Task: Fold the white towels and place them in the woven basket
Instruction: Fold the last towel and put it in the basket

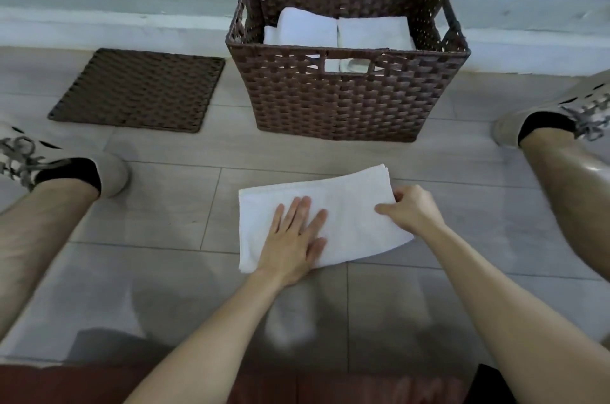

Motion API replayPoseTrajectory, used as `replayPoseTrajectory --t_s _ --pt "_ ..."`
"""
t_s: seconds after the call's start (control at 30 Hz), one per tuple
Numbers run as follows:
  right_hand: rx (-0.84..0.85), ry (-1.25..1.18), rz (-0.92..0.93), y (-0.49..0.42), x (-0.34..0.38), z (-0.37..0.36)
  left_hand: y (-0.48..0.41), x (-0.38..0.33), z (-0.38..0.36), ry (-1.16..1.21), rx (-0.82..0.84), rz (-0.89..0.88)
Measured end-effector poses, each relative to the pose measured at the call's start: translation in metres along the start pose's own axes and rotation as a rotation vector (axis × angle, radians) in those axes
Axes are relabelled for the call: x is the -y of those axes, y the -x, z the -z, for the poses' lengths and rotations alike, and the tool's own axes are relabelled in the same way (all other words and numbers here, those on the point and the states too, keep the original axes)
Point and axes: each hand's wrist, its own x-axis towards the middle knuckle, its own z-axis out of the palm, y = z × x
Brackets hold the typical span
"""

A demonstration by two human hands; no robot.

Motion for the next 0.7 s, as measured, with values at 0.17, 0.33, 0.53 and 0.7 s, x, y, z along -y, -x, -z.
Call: replayPoseTrajectory --t_s 0.17,0.33,0.53,0.7 --pt "-0.187 0.225 0.290 0.064 0.098 0.003 0.003 0.015 0.067 0.860 -0.259 0.507" --pt "0.196 0.227 0.524 0.120 0.157 -0.086 0.007 0.062 0.123 1.515 0.031 0.975" --pt "-0.103 -0.034 0.131 0.096 0.075 -0.124 0.016 0.085 0.084 1.069 0.012 0.999" --pt "0.173 -0.217 -0.129 0.073 0.058 -0.138 0.017 0.086 0.076 0.985 -0.028 1.016"
